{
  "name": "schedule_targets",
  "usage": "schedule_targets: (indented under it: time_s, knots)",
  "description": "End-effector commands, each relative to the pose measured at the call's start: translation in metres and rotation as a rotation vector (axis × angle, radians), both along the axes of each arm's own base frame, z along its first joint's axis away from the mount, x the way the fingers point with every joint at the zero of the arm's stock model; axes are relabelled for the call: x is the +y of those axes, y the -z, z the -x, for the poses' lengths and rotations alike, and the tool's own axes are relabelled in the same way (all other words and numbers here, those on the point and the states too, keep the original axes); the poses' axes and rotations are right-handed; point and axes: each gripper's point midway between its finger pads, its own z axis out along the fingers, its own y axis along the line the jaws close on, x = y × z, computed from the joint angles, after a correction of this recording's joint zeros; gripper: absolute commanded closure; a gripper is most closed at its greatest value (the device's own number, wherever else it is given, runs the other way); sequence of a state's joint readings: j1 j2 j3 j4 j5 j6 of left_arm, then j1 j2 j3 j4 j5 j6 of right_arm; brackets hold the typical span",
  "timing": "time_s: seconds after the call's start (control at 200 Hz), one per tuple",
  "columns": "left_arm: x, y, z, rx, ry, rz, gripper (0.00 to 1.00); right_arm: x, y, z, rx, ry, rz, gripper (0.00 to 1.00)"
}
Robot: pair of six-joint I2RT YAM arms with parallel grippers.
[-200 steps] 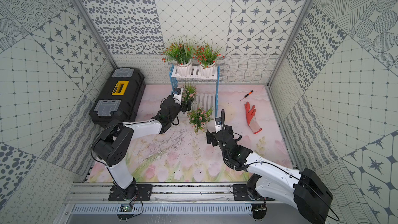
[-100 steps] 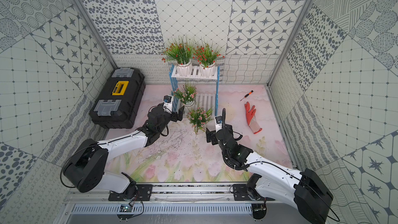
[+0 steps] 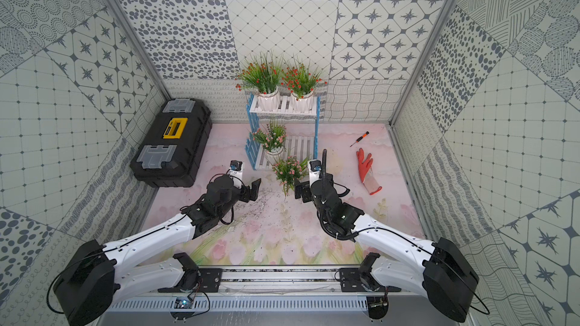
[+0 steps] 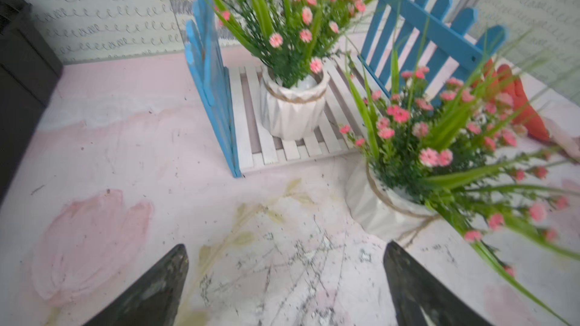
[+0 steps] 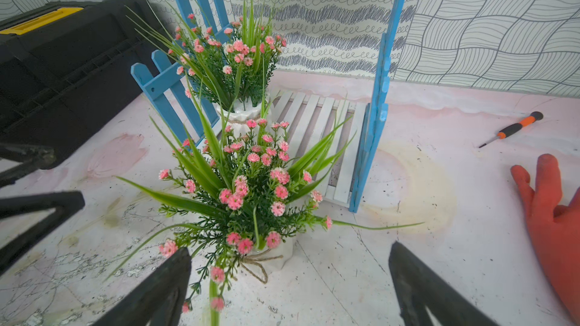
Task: Place the baby's breath potted plants on the rack by color
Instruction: Place the baby's breath potted plant on the rack, then pick up the baby's breath potted plant from the center of the board.
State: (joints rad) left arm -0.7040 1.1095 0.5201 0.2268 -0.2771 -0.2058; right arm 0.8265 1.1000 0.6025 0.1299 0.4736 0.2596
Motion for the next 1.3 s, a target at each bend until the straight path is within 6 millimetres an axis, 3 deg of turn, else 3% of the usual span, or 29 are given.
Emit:
schedule_targets:
  time_s: [0.0,0.16,0.265,0.34,0.535,0.71,0.951,1.156,1.296]
  knots:
    - [-0.014,0.042,0.042,0.15,0.06,-0.098,0.03,0.0,-0.035,-0.006,-0.045,0.027,-0.072,0.02]
    - [-0.051,0.057,0.073,0.119,0.217,-0.077,0.01,-0.006,-0.062,-0.005,-0.07,0.033,-0.085,0.02]
    - [-0.069,0.06,0.08,0.064,0.286,-0.047,0.02,-0.012,-0.075,-0.003,-0.095,0.043,-0.079,0.02]
    - [-0.08,0.057,0.077,0.004,0.314,-0.04,0.02,-0.018,-0.076,-0.003,-0.102,0.064,-0.081,0.02]
    - [-0.122,0.055,0.07,-0.085,0.428,-0.002,0.01,-0.025,-0.057,0.001,-0.069,0.09,-0.094,0.02]
    - [-0.143,0.045,0.054,-0.196,0.428,0.044,0.01,-0.033,-0.056,0.005,-0.071,0.104,-0.085,0.02]
    - [-0.153,0.028,0.034,-0.277,0.39,0.086,0.02,-0.043,-0.055,0.009,-0.076,0.119,-0.07,0.02]
    - [-0.143,0.029,0.007,-0.29,0.339,0.106,0.01,-0.041,-0.054,0.009,-0.069,0.11,-0.07,0.02]
    - [-0.154,0.03,-0.004,-0.312,0.365,0.085,0.02,-0.041,-0.055,0.008,-0.07,0.102,-0.061,0.02]
